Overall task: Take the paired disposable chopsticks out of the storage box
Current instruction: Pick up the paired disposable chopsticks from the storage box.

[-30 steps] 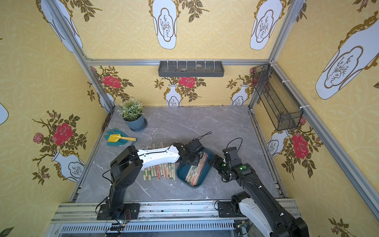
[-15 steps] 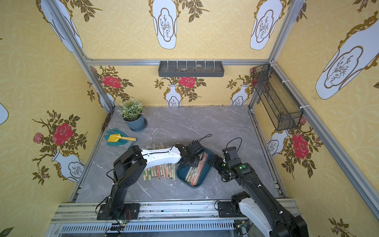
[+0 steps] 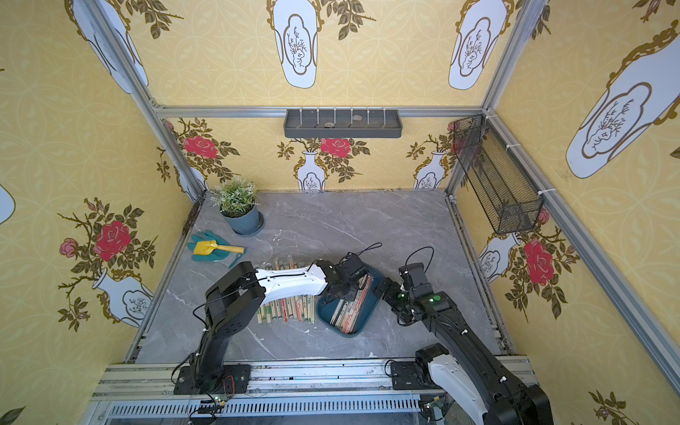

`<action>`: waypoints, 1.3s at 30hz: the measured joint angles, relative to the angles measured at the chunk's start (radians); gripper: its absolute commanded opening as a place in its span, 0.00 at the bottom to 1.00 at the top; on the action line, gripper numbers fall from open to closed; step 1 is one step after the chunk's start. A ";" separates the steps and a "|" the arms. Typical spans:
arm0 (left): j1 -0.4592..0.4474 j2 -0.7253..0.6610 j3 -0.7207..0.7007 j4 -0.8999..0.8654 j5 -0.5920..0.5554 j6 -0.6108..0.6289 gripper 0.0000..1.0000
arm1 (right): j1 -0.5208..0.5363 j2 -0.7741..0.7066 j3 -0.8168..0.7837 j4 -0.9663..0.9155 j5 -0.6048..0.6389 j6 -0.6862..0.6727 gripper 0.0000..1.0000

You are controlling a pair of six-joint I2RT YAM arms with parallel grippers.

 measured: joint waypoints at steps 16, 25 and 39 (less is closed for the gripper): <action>-0.001 -0.002 0.002 -0.001 -0.010 -0.014 0.00 | -0.002 -0.004 0.011 -0.001 0.000 0.000 0.97; 0.000 -0.058 0.026 -0.046 -0.009 -0.007 0.00 | -0.003 -0.007 0.018 -0.001 -0.004 0.000 0.97; 0.019 -0.161 0.047 -0.060 -0.059 0.012 0.00 | -0.004 -0.010 0.021 0.000 -0.020 0.000 0.98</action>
